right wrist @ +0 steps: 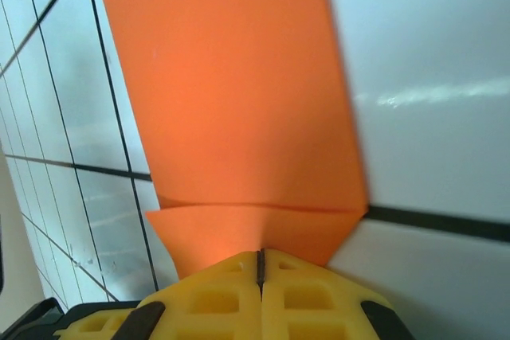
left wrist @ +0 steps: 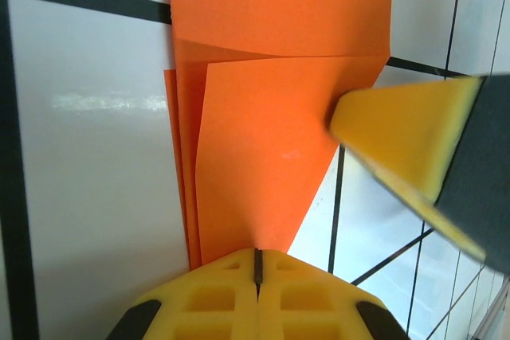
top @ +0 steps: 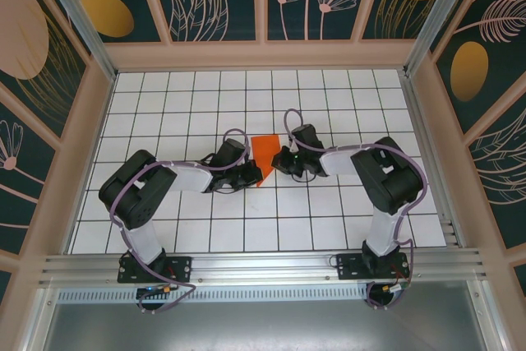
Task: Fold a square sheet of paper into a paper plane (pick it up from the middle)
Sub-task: Third fold the triangle at the center of the table.
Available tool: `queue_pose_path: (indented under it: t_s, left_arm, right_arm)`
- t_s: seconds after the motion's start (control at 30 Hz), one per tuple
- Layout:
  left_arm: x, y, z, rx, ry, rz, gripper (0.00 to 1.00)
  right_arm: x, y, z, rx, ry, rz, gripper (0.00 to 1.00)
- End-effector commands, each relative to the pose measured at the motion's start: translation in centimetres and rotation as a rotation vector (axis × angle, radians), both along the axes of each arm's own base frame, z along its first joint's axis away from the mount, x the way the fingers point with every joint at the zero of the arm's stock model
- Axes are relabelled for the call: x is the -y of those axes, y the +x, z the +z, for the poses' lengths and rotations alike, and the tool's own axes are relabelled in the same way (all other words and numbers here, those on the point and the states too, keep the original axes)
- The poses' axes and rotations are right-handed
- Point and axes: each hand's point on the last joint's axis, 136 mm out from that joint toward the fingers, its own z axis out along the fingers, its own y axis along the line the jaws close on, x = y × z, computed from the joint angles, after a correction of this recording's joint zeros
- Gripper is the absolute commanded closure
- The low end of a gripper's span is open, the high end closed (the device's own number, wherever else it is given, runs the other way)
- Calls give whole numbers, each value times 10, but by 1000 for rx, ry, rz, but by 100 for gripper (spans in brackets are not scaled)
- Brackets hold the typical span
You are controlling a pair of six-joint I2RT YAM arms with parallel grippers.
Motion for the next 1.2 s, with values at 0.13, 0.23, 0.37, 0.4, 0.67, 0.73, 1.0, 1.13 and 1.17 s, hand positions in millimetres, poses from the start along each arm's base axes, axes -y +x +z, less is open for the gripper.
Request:
queue_pose_path:
  t_s: [0.13, 0.23, 0.37, 0.4, 0.67, 0.73, 1.0, 1.13, 1.17]
  left_arm:
    - [-34, -26, -46, -113, 174, 24, 100]
    - [-32, -24, -44, -104, 170, 18, 100]
    - [-28, -19, -40, -89, 161, 14, 100]
    - [-27, -18, -40, -87, 161, 13, 100]
    - [-25, -17, -37, -75, 148, 1, 100]
    - [-23, -17, -36, -70, 141, -7, 100]
    - [-12, -16, -20, 4, 88, -85, 100]
    - [0, -6, 6, 109, 44, -143, 97]
    - [2, -3, 10, 131, 41, -153, 97]
  right_arm:
    - [51, 43, -1, 41, -107, -125, 100]
    - [42, 48, 29, 101, -69, -107, 100]
    - [18, 31, 42, 116, -43, -32, 100]
    - [10, 25, 41, 111, -31, -12, 100]
    - [-31, -5, 16, 23, 55, 111, 100]
    - [-34, -9, 9, -2, 69, 130, 100]
    - [-20, -16, -16, -58, -21, 107, 100]
    - [-16, -20, -22, -73, -35, 102, 100]
    - [-16, -21, -24, -76, -38, 102, 100]
